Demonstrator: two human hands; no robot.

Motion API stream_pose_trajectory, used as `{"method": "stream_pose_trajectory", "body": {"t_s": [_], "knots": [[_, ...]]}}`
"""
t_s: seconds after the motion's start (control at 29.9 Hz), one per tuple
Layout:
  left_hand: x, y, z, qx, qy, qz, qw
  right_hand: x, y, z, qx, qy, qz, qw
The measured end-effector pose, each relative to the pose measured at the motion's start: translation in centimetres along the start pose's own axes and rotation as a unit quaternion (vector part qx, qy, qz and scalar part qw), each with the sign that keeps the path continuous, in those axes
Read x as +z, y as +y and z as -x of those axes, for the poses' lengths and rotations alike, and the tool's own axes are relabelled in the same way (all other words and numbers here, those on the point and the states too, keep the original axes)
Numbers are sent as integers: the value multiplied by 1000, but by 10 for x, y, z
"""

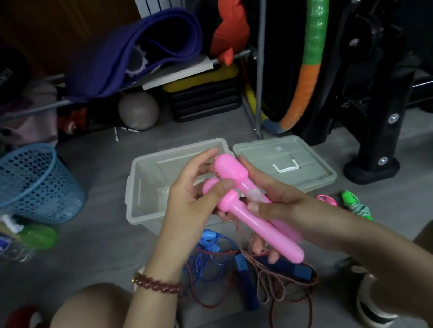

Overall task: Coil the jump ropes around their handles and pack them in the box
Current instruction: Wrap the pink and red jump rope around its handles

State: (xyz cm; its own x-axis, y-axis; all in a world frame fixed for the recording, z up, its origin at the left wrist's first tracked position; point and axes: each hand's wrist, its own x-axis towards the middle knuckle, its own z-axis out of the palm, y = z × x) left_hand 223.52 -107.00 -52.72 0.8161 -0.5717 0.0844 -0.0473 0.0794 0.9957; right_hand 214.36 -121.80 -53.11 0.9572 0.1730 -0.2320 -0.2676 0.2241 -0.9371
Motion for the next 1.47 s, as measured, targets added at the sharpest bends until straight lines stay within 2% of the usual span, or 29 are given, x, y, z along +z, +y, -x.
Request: {"method": "stream_pose_trajectory", "body": {"t_s": [0.1, 0.23, 0.43, 0.7, 0.94, 1.07, 1.2, 1.34, 1.47], "knots": [[-4, -1, 0, 38, 28, -64, 997, -1, -1, 4, 4, -23, -14, 1000], [-6, -1, 1, 61, 19, -111, 992, -5, -5, 7, -3, -52, -1, 999], [-4, -2, 5, 77, 26, -105, 991, -5, -8, 10, 1, -57, 46, 997], [1, 5, 14, 58, -52, -69, 995, -8, -12, 17, 9, -77, 89, 993], [8, 7, 13, 97, -36, -44, 994, -11, -14, 16, 26, -119, 51, 991], [6, 9, 10, 119, -8, -86, 989, -10, -15, 21, 22, -131, 53, 990], [3, 12, 14, 131, -3, -97, 987, -14, -20, 24, -8, -191, 36, 981], [3, 10, 16, 132, 13, -99, 986, -7, -19, 25, 2, -161, 86, 983], [7, 8, 16, 120, 32, -118, 985, -1, -16, 25, -43, -79, 235, 968]]}}
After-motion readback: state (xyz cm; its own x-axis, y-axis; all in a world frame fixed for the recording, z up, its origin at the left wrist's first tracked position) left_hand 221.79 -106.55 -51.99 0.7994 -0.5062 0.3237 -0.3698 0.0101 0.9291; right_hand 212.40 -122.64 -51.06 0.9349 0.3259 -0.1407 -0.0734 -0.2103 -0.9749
